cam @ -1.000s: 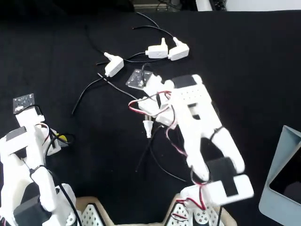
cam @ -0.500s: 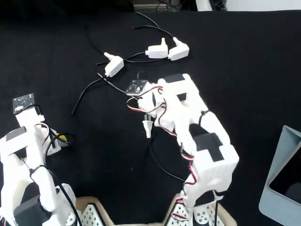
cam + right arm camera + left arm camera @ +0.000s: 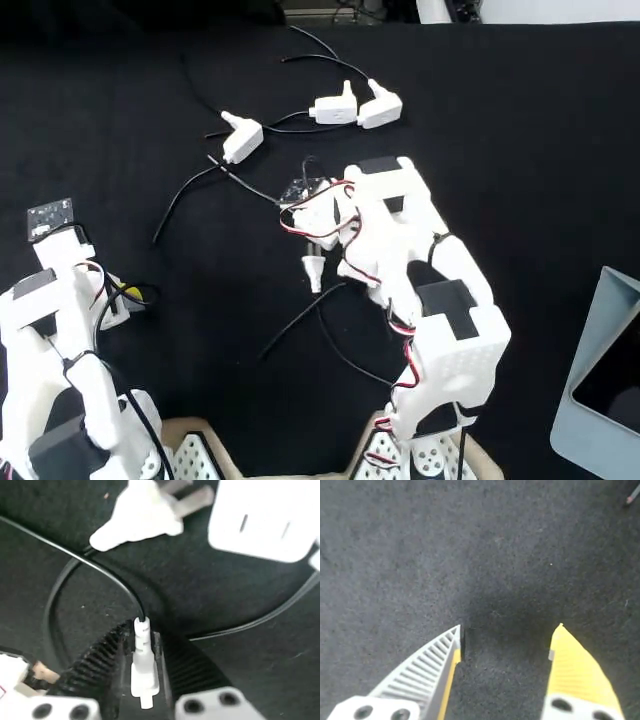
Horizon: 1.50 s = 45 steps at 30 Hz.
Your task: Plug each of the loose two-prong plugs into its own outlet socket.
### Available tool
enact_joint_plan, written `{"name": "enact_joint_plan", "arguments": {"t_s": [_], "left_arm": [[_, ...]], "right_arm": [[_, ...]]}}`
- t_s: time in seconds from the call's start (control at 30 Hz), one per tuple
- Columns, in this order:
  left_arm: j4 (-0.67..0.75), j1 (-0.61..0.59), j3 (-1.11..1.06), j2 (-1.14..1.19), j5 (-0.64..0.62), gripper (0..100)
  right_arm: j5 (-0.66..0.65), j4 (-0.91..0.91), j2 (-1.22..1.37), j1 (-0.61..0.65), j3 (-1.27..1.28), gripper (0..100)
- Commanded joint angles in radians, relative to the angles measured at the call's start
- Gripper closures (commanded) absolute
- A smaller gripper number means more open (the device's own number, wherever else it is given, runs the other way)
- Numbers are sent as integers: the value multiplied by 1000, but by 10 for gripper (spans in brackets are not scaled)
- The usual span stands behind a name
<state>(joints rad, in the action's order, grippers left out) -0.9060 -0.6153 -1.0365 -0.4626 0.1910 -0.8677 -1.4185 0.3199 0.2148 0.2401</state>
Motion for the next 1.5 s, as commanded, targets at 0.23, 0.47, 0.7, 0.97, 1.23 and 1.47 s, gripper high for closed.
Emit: {"name": "enact_joint_plan", "arguments": {"t_s": [0.23,0.47,0.7,0.97,1.23,1.47], "left_arm": [[14,-1,4,-23,0,716],[14,-1,4,-23,0,716],[14,1,4,-21,0,716],[15,2,4,-21,0,716],[15,2,4,-21,0,716],[15,2,4,-21,0,716]], "right_arm": [[497,121,-205,8,-7,986],[646,292,-202,72,151,929],[638,218,-211,77,159,884],[644,183,-203,77,154,885],[638,184,-205,48,130,984],[632,167,-220,28,125,986]]}}
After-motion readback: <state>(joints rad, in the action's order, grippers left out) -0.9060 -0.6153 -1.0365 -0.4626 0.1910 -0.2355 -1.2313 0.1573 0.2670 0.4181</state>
